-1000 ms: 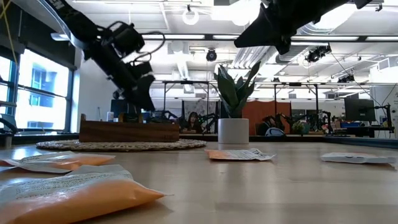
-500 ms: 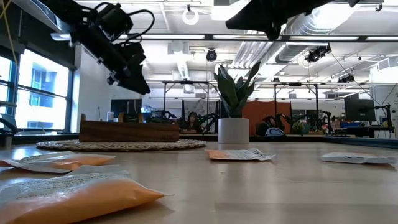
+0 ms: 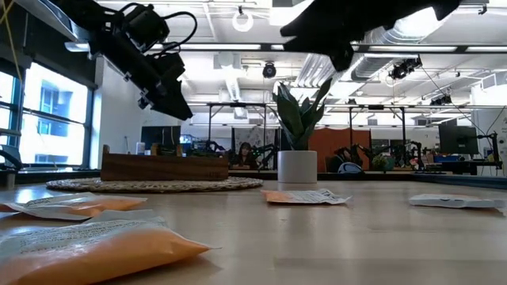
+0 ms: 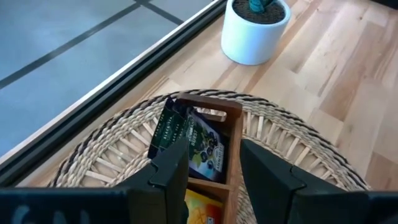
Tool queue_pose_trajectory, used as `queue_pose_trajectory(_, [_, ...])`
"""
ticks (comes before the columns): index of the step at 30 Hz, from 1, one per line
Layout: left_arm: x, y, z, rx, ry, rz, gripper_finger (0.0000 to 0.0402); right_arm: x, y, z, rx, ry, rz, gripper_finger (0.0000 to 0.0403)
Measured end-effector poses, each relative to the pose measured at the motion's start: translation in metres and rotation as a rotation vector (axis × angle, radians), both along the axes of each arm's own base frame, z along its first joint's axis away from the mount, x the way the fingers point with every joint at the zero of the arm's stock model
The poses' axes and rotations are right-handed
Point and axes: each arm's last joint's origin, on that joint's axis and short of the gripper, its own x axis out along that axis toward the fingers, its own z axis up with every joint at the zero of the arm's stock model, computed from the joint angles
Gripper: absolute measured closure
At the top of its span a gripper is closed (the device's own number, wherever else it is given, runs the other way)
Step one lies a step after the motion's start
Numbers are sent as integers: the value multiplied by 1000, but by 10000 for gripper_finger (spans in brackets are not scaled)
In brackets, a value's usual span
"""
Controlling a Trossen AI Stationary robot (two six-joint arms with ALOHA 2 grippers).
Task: Pick & Place Tea
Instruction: Put the black tea bag into the right section of the wooden organizer
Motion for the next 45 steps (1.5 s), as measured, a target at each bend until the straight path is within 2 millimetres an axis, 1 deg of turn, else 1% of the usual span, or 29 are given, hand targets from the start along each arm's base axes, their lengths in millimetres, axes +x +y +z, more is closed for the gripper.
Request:
queue_pose_trajectory(3, [0, 0, 0, 0, 0, 1, 259, 9, 11, -14, 92, 71, 41, 263])
queue_pose_trajectory(6, [0, 0, 0, 1, -1, 1, 259, 20, 24, -20, 175, 205, 63, 263])
queue_pose_trajectory(9, [0, 0, 0, 1, -1, 2, 259, 27, 36, -21, 245, 441, 62, 262])
queue_pose_trajectory(11, [0, 0, 0, 1, 0, 2, 259, 27, 43, -17, 298, 633, 73, 262])
queue_pose_trajectory(14, [0, 0, 0, 1, 0, 2, 259, 18, 55, -6, 419, 936, 64, 262])
queue_pose_trajectory(16, [0, 0, 0, 1, 0, 2, 259, 7, 63, 0, 531, 1127, 15, 262])
queue_pose_trajectory(17, [0, 0, 0, 0, 0, 2, 259, 0, 67, 1, 576, 1208, -18, 262])
queue_pose_trajectory(19, [0, 0, 0, 0, 0, 2, 259, -14, 78, -2, 612, 1321, -84, 262])
queue_pose_trajectory(22, [0, 0, 0, 0, 0, 1, 259, -35, 93, -18, 627, 1426, -194, 262])
queue_pose_trajectory(25, [0, 0, 0, -5, -3, -8, 259, -52, 104, -37, 670, 1497, -317, 263])
queue_pose_trajectory(27, [0, -1, 0, -14, -8, -24, 259, -64, 109, -47, 675, 1537, -386, 263])
queue_pose_trajectory(31, [1, -1, 0, -26, -15, -46, 259, -83, 112, -67, 665, 1617, -438, 263])
queue_pose_trajectory(36, [1, -2, 0, -34, -20, -59, 259, -99, 103, -92, 673, 1683, -486, 263])
queue_pose_trajectory(40, [1, -2, 0, -34, -20, -59, 259, -108, 90, -111, 645, 1682, -490, 263])
queue_pose_trajectory(45, [1, -2, 0, -34, -20, -59, 259, -112, 69, -129, 638, 1684, -366, 263])
